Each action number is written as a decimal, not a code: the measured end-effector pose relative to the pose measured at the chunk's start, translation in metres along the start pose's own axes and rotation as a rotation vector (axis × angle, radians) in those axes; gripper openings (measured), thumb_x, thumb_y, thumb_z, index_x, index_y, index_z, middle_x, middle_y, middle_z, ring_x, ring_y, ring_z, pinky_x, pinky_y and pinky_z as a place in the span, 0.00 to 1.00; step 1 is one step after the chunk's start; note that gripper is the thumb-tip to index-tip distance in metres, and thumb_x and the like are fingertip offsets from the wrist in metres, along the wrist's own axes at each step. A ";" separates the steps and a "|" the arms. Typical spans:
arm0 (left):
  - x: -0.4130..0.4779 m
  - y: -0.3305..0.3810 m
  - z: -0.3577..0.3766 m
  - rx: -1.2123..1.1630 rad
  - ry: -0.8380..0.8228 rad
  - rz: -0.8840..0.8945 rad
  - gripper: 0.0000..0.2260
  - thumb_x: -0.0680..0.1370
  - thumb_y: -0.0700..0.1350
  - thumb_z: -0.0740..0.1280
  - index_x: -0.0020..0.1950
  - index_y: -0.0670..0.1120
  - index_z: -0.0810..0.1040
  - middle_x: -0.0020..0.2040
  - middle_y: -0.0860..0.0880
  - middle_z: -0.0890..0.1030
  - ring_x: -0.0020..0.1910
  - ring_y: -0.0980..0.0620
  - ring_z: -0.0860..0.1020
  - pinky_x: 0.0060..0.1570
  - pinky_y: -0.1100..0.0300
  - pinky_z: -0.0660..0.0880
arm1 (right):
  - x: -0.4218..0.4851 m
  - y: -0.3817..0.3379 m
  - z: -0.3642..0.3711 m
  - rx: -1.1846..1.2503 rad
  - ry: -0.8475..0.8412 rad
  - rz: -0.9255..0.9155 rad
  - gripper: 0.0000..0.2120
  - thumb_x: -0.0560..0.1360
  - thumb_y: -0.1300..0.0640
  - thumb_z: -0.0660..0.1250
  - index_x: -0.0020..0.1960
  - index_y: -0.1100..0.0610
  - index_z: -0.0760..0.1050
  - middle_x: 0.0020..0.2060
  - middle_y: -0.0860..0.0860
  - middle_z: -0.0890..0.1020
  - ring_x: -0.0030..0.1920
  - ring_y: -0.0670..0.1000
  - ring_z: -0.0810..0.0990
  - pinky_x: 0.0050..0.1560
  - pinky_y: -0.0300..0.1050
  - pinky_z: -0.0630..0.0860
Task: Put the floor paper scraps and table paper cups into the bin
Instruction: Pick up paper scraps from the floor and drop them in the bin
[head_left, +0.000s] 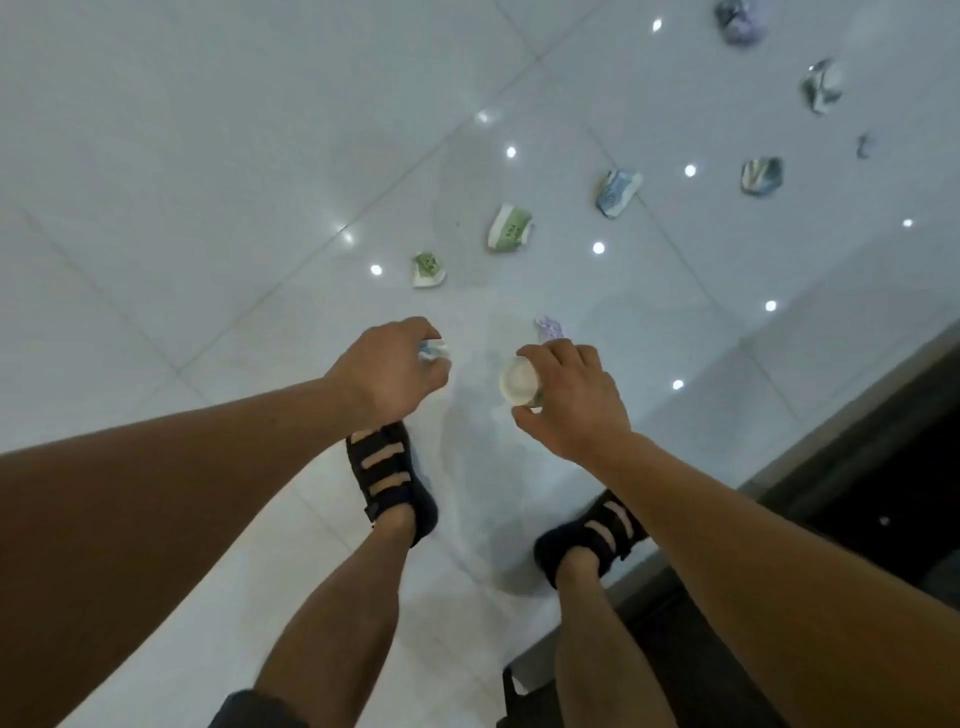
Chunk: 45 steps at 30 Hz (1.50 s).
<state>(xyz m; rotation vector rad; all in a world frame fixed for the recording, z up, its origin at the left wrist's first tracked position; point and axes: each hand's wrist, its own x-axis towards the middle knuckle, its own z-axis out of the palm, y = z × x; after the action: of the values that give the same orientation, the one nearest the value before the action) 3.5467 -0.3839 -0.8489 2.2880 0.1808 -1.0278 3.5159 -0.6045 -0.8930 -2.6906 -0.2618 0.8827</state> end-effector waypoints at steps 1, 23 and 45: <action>-0.015 0.012 -0.023 0.003 0.017 0.011 0.16 0.78 0.51 0.65 0.63 0.47 0.73 0.53 0.48 0.78 0.48 0.51 0.75 0.48 0.60 0.70 | -0.005 -0.017 -0.028 -0.028 -0.005 -0.027 0.30 0.70 0.48 0.72 0.69 0.52 0.69 0.63 0.53 0.73 0.64 0.59 0.69 0.51 0.54 0.76; -0.450 0.105 -0.148 -0.373 0.529 -0.259 0.19 0.78 0.48 0.67 0.67 0.45 0.73 0.61 0.44 0.77 0.58 0.48 0.75 0.53 0.63 0.69 | -0.239 -0.265 -0.346 -0.416 -0.128 -0.538 0.31 0.72 0.47 0.69 0.72 0.52 0.63 0.64 0.53 0.70 0.64 0.56 0.67 0.57 0.52 0.73; -0.767 -0.199 -0.125 -0.684 0.970 -0.628 0.16 0.77 0.48 0.64 0.64 0.47 0.74 0.59 0.46 0.77 0.55 0.49 0.76 0.48 0.64 0.69 | -0.414 -0.659 -0.152 -0.684 -0.213 -1.036 0.30 0.72 0.45 0.69 0.71 0.50 0.64 0.63 0.51 0.71 0.63 0.54 0.68 0.58 0.51 0.73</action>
<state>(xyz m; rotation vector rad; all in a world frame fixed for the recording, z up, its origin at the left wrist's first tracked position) 3.0267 -0.0581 -0.3323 1.8837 1.4535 0.0420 3.2258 -0.1273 -0.3302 -2.3499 -2.0625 0.7744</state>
